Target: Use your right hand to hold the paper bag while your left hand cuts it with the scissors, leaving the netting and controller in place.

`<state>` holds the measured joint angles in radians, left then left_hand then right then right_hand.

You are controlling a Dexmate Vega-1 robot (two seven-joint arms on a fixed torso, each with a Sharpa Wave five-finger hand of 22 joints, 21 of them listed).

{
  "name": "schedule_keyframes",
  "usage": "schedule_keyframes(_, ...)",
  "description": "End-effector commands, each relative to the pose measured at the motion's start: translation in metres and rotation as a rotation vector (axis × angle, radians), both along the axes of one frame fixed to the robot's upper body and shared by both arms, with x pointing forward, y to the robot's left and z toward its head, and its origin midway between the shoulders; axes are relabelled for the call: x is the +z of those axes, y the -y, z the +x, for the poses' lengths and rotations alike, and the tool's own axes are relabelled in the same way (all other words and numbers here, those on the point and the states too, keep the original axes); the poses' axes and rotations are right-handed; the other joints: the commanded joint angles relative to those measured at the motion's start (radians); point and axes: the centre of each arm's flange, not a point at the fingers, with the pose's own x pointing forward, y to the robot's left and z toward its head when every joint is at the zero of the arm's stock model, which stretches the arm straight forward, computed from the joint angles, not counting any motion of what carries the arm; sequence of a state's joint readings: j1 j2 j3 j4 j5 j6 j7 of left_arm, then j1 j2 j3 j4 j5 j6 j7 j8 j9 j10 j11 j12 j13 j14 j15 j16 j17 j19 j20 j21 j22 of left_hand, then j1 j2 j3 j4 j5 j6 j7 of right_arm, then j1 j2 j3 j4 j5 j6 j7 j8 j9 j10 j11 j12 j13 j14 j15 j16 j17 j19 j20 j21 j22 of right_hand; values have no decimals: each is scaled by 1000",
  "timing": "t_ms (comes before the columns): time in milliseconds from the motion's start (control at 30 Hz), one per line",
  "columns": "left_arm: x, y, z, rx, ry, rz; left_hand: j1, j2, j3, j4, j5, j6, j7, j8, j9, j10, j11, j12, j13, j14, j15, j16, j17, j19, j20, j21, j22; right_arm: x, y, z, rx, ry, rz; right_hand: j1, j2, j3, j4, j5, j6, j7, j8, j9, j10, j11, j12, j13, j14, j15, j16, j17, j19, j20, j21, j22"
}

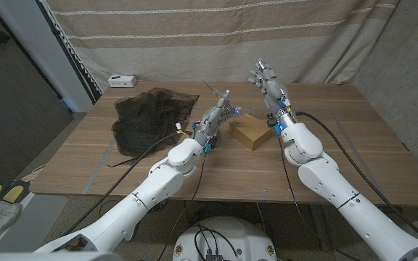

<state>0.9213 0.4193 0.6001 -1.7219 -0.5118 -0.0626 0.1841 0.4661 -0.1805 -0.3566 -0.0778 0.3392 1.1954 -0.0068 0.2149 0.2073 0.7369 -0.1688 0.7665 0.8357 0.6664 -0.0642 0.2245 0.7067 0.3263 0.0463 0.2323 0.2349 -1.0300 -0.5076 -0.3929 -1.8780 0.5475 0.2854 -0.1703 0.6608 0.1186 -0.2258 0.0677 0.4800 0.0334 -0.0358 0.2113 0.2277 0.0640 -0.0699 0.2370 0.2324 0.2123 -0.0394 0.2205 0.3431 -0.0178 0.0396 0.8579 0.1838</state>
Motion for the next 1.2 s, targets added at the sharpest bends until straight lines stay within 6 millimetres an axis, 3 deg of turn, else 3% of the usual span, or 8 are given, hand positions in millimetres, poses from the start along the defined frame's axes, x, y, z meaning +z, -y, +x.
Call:
schedule_keyframes(33,0,0,-3,-8,-4,27,-23,1,-2,8,-6,-16,47,14,8,14,7,12,2,1,-98,7,2,2,10,-3,4,-2,3,3,-9,-8,13,-10,1,-5,-3,-1,-3,-3,3,1,1,-9,7,1,1,-24,8,1,0,7,-4,2)
schedule_keyframes(200,-1,-1,-2,-24,-28,36,-34,1,0,10,-8,-14,39,17,13,-2,6,12,8,1,-98,9,2,3,10,-2,4,-2,5,3,-14,-6,20,-11,1,-5,-3,-2,-4,-4,3,1,1,-9,7,0,0,-23,8,0,-1,8,-5,2)
schedule_keyframes(333,-2,-1,-1,-38,-38,37,-53,6,6,9,-7,-24,-13,17,21,-130,7,-46,-17,-66,-80,-13,0,4,12,-1,3,-1,6,3,-17,-4,17,-12,2,-5,-3,-2,-4,-4,3,0,1,-10,7,0,1,-24,8,-1,0,8,-6,2)
schedule_keyframes(400,-2,0,-1,-35,-32,26,-55,6,6,9,-6,-26,-16,15,19,-127,4,-49,-25,-56,-83,-9,-3,6,11,0,3,-1,6,3,-17,-3,17,-13,2,-5,-3,-2,-4,-4,3,0,1,-10,7,0,0,-24,8,-1,-1,9,-7,2)
schedule_keyframes(533,-2,1,-2,-28,-26,13,-51,8,10,1,-3,-17,17,23,25,-48,-18,-51,-70,-15,-108,3,-27,32,-6,11,1,-1,7,2,-17,-2,16,-14,2,-6,-3,-2,-5,-4,3,0,1,-12,7,0,0,-24,8,-2,0,9,-8,2)
schedule_keyframes(767,-2,2,-4,-21,-21,0,-33,12,12,-17,8,32,-33,38,8,141,-30,-78,-181,67,-137,46,-46,39,-13,13,-3,0,8,-1,-23,3,15,-15,2,-6,-3,-2,-5,-5,3,0,0,-9,7,0,-1,-24,8,-4,1,9,-10,2)
schedule_keyframes(967,-3,3,-4,-18,-22,-10,-7,16,14,-33,16,47,-44,51,25,293,-20,-86,-262,126,-152,91,-30,42,-16,10,-6,0,8,-2,-25,7,12,-15,2,-6,-4,-2,-6,-5,3,0,0,-10,8,0,-1,-26,8,-5,1,12,-12,2)
schedule_keyframes(1200,-3,3,-5,-20,-24,-12,25,23,19,-46,23,83,-10,70,41,323,-38,-46,-215,138,-154,115,-2,44,-18,8,-7,-1,8,-5,-25,10,14,-16,2,-7,-5,-2,-7,-5,3,0,0,-10,8,-1,-1,-25,8,-7,0,14,-14,2)
